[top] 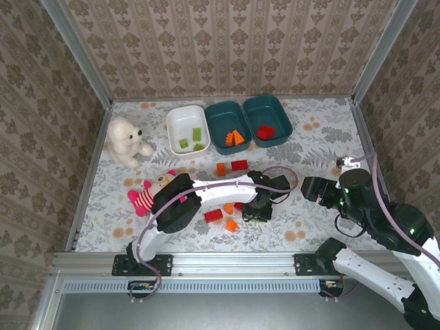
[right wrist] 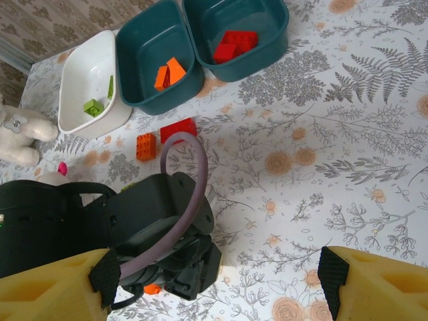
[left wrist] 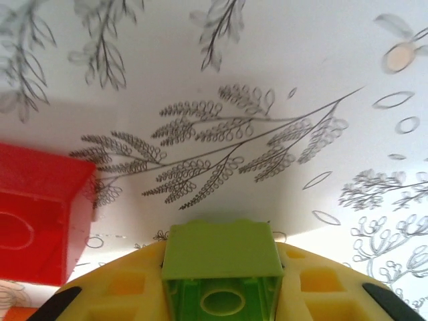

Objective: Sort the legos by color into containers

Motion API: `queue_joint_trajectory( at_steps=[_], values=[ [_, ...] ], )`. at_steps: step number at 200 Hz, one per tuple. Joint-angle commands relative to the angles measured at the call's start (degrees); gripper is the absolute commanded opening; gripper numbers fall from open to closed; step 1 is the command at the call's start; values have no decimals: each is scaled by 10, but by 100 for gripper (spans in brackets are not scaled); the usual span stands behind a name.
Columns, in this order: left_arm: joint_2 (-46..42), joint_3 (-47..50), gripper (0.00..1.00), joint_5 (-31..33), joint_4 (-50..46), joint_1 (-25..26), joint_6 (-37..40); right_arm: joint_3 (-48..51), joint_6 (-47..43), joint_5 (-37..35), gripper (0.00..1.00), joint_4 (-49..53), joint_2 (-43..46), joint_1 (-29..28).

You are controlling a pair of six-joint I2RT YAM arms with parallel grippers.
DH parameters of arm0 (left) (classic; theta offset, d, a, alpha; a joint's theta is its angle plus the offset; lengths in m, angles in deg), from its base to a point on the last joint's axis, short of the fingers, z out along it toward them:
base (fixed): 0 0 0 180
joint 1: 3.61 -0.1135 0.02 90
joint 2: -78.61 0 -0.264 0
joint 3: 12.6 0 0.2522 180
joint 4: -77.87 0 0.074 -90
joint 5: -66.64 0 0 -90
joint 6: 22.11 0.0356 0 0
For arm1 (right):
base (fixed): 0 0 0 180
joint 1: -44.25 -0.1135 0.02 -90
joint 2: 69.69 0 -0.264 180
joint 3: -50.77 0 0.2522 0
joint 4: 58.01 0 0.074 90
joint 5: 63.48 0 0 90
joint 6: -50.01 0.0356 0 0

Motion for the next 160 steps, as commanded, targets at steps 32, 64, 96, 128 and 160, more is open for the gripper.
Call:
queue_joint_trajectory(
  at_steps=[32,64,96,128,160],
  values=[
    [-130,-62,25,78,-78,-110,67,-20,-25,1,81,-7,-47,-1],
    [-171,-56,24,78,-65,-243,129,-25,-53,40,81,-59,-111,3],
    [-141,-81,24,65,-39,-366,171,-30,-60,99,82,-113,-189,15],
    [-62,-141,24,70,-27,-438,188,-45,-71,151,83,-152,-259,36],
    [20,-210,24,90,-23,-486,210,-73,-93,188,83,-163,-309,66]
  ],
)
